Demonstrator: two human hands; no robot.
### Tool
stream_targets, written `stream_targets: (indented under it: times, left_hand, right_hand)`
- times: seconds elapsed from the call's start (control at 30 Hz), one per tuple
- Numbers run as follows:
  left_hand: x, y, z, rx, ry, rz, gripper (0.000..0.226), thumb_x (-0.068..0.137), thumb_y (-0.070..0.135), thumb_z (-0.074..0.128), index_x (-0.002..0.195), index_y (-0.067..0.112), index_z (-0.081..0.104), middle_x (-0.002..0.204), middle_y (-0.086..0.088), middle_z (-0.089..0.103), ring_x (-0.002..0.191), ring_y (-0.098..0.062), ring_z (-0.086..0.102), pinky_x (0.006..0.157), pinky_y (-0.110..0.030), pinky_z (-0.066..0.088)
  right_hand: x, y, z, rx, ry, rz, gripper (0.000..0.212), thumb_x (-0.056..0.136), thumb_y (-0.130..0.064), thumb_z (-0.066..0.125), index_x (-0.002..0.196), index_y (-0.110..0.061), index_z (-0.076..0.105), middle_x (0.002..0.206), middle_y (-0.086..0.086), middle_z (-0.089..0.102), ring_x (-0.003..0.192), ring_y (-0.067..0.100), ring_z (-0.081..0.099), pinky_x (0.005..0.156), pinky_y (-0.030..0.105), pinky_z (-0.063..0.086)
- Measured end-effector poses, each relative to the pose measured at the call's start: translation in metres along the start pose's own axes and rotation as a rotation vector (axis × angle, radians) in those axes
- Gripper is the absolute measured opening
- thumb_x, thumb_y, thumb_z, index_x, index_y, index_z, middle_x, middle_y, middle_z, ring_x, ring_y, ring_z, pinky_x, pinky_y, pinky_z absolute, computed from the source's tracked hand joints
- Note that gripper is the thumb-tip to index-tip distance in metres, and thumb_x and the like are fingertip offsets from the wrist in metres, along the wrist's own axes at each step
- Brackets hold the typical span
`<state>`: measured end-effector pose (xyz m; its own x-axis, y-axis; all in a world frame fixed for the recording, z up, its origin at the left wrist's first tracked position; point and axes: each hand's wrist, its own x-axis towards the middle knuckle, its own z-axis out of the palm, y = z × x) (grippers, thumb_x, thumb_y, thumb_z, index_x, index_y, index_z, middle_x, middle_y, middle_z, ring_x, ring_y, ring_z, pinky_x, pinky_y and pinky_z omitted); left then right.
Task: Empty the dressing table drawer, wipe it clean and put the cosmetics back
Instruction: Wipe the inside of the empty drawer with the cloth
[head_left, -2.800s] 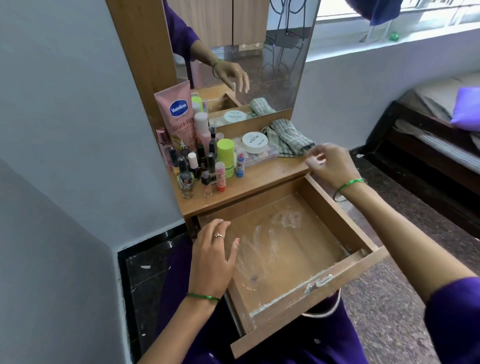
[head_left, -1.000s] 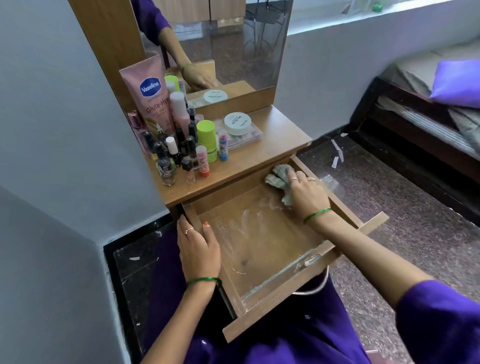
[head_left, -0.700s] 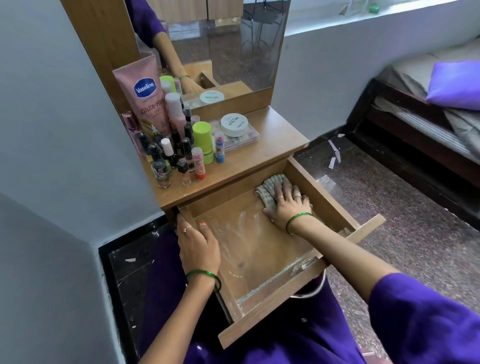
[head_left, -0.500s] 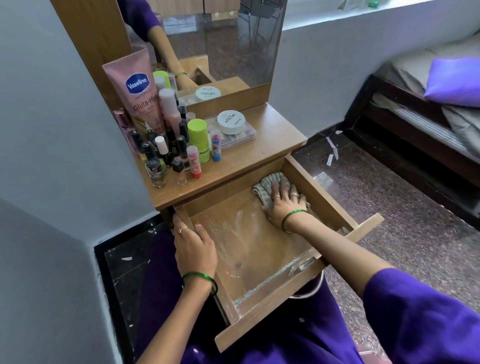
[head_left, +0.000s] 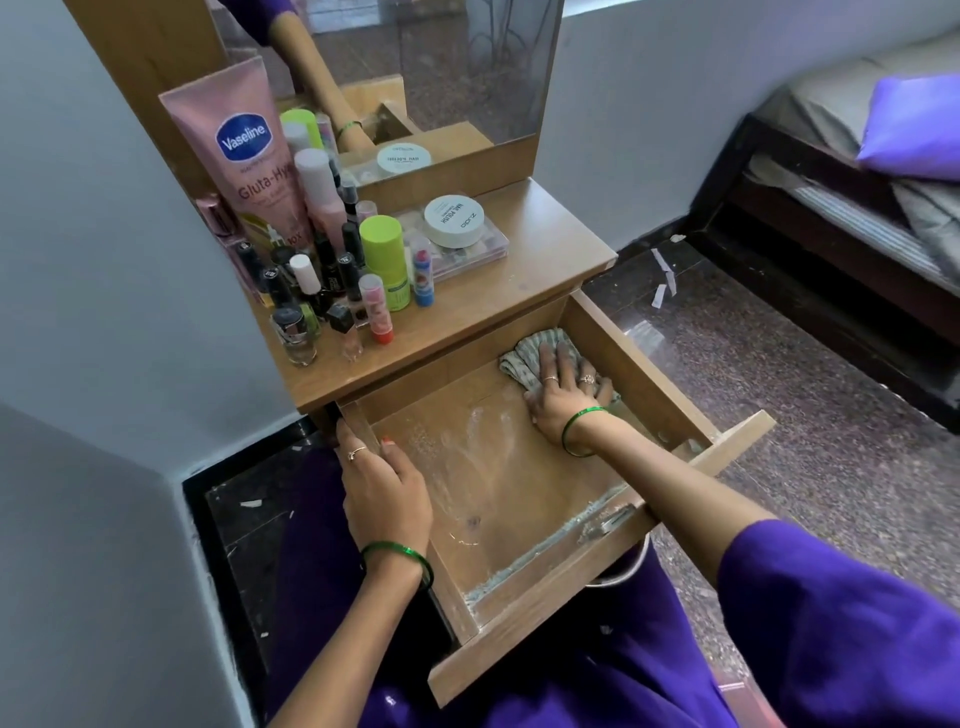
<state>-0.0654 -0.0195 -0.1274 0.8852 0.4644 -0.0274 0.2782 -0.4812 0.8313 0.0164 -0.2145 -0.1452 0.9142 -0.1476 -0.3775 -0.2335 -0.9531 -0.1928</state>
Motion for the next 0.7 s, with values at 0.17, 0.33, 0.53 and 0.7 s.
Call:
stream_targets:
  times: [0.17,0.33,0.53,0.7]
  left_hand:
    - [-0.001,0.000,0.001,-0.001,0.011,0.015,0.053,0.100,0.017,0.036,0.148,0.004,0.018,0.144,-0.017,0.039,0.119,-0.030,0.054,0.085,-0.027,0.042]
    - [0.002,-0.003,0.002,0.007,0.007,0.026,0.054,0.099,0.018,0.037,0.148,0.003,0.017,0.144,-0.018,0.040,0.121,-0.029,0.053,0.089,-0.031,0.047]
    - [0.001,-0.001,0.002,0.008,0.013,0.020,0.054,0.099,0.017,0.038,0.147,0.002,0.018,0.141,-0.019,0.042,0.121,-0.030,0.052,0.086,-0.026,0.042]
    - [0.002,-0.001,0.003,-0.009,0.011,0.016,0.056,0.098,0.017,0.040,0.147,0.002,0.018,0.140,-0.018,0.044,0.119,-0.029,0.053,0.087,-0.026,0.041]
  right_hand:
    - [-0.008,-0.008,0.006,0.034,-0.012,-0.036,0.066,0.098,-0.043,0.029,0.148,-0.030,-0.011,0.156,-0.003,-0.021,0.144,0.030,-0.014,0.112,0.053,-0.009]
    - [-0.015,-0.017,0.010,0.048,-0.080,-0.087,0.068,0.098,-0.045,0.029,0.147,-0.031,-0.015,0.154,-0.004,-0.027,0.143,0.032,-0.018,0.110,0.054,-0.014]
    - [-0.025,-0.032,0.016,0.009,-0.123,-0.147,0.070,0.098,-0.046,0.030,0.147,-0.031,-0.017,0.154,-0.004,-0.028,0.143,0.031,-0.020,0.110,0.054,-0.016]
    - [-0.036,-0.046,0.021,-0.018,-0.172,-0.215,0.071,0.097,-0.048,0.031,0.147,-0.032,-0.017,0.154,-0.004,-0.029,0.142,0.029,-0.022,0.109,0.053,-0.019]
